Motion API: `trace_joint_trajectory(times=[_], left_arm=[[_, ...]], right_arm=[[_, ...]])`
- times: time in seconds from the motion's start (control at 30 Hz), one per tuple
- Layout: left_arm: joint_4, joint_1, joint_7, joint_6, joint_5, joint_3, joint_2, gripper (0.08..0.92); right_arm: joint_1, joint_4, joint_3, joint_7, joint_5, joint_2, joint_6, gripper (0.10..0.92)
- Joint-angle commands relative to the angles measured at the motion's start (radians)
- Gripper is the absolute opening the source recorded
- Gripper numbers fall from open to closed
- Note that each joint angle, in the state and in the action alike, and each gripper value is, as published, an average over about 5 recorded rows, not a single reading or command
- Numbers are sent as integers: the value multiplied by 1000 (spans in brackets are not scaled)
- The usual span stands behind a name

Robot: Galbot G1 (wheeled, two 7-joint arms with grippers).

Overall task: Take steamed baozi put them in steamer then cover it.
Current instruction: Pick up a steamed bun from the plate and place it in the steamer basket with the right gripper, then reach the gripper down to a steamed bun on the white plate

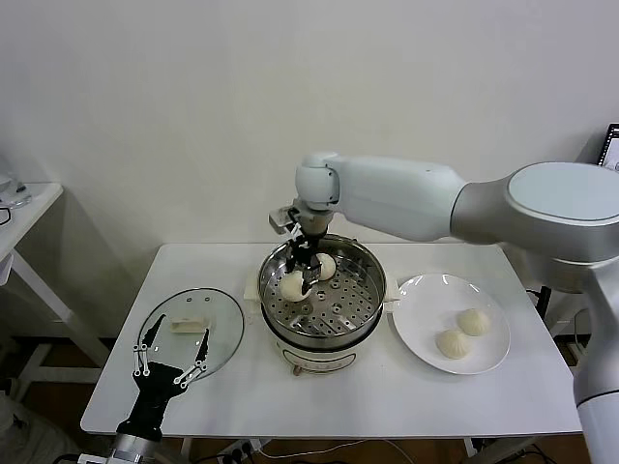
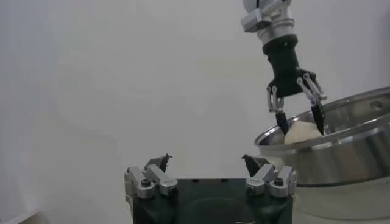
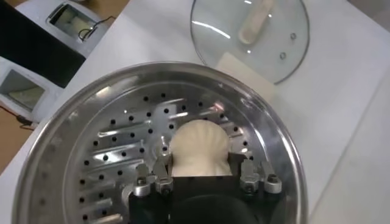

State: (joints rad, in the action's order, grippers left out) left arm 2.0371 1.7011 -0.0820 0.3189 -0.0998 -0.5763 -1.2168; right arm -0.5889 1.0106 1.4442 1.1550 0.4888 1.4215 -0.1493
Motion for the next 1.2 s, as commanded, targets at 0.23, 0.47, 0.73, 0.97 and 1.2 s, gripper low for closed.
trace_joint_trajectory(times=[0.23,0.47,0.73,0.97,1.2], left_arm=[[-5,-2,0,1,1,-6,-2,823],[1,2,0,0,0,-9,-4,823],[1,0,1,-1,-5,-5,-4,823],[12,5,2,-7,-14,3,-4,823],[14,10,2,-8,-18,1,-4,823]], right_arm=[[45,-14,-8,-22,-19,22,0,784],[-2,76,-50,-6,-30,-83,1,822],[-130,285,-108,75,-85,-400,50,823],[-110,313,-152,151,-215,-687,135,823],[74,213,-224,174,-339,-820,204,823]])
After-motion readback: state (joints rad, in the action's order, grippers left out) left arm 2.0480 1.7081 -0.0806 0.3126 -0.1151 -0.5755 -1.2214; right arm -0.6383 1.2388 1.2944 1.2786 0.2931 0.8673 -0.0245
